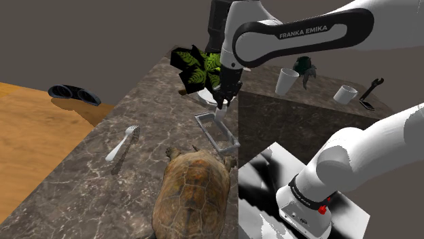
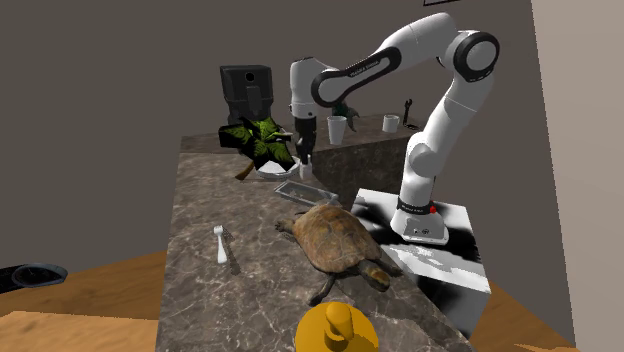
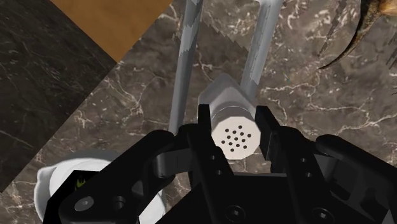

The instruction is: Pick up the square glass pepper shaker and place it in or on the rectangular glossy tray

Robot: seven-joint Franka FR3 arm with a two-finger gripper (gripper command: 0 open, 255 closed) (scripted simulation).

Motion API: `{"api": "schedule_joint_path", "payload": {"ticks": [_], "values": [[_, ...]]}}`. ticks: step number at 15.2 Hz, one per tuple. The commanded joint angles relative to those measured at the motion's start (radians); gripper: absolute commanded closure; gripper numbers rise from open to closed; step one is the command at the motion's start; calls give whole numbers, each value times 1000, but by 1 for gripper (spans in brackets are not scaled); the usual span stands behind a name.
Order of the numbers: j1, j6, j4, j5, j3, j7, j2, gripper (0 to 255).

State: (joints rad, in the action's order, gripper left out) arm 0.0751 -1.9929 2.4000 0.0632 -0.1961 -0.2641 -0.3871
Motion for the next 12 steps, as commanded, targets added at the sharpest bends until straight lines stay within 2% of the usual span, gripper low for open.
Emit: {"api": "schedule_joint_path", "payload": {"ticks": [1, 10, 12], "values": [[0, -30, 21, 0, -2, -1, 8, 255], [-1, -162, 101, -3, -12, -7, 61, 255], [-1, -169, 105, -3, -12, -8, 64, 255]]}}
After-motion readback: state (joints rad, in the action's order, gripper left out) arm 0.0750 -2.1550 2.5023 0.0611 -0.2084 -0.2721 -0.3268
